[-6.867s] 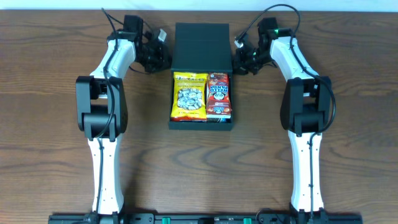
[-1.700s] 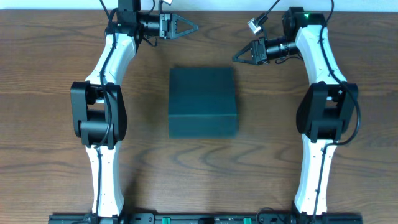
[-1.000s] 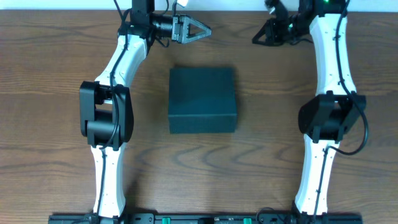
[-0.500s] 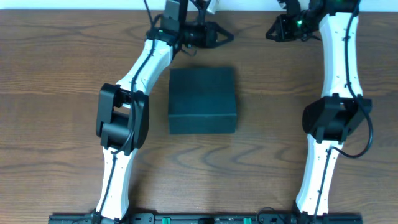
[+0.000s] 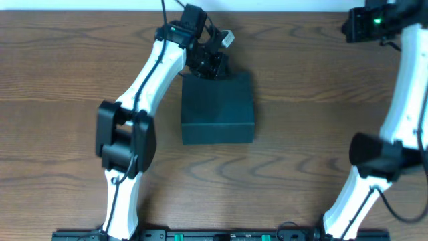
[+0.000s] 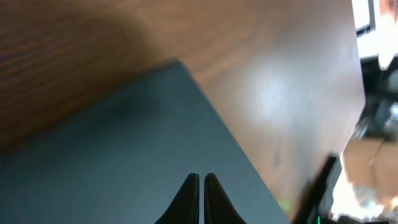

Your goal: Pack container

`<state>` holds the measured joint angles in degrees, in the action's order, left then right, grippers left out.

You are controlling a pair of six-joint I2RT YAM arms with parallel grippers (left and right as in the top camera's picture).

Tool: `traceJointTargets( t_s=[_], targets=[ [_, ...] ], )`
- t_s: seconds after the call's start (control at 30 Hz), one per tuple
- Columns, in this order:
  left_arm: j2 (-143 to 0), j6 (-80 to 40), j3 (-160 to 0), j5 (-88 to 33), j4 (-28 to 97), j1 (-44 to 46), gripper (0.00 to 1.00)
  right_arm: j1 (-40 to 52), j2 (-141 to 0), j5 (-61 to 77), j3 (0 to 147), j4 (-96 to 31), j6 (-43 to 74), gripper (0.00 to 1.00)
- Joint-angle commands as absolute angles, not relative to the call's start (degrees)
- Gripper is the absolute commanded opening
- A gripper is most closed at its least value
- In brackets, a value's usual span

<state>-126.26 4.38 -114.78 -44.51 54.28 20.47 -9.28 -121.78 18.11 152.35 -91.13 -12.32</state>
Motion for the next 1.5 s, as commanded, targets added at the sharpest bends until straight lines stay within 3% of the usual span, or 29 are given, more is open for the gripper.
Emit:
traceJointTargets(
  t_s=[0.0, 0.17, 0.37, 0.83, 1.0, 1.47],
  targets=[
    [-122.6, 18.6, -115.3, -42.9, 59.9, 21.0, 0.06, -8.3, -118.8, 16.6, 153.0, -93.8, -11.5, 0.01],
    [-125.1, 25.8, -115.1, -43.0, 66.5, 25.1, 0.06, -8.2, -116.5, 18.0, 152.9, -97.3, -9.1, 0.01],
    [-126.8, 26.1, -109.7, -43.0, 62.8, 27.4, 0.06, -8.3, -114.4, 18.0, 152.9, -97.3, -9.3, 0.02],
    [-127.2, 17.2, -91.4, -41.3, 47.6, 27.0, 0.06, -8.3, -113.9, 20.2, 152.9, -97.3, -10.9, 0.01],
    [-127.2, 15.9, -88.4, -40.0, 47.4, 27.0, 0.06, -8.2, -113.9, 26.4, 152.6, -97.3, -14.4, 0.01],
    [-127.2, 11.5, -77.9, -36.9, 38.6, 27.0, 0.06, -8.2, -113.9, 26.5, 149.4, -97.3, -14.4, 0.02]
  ],
)
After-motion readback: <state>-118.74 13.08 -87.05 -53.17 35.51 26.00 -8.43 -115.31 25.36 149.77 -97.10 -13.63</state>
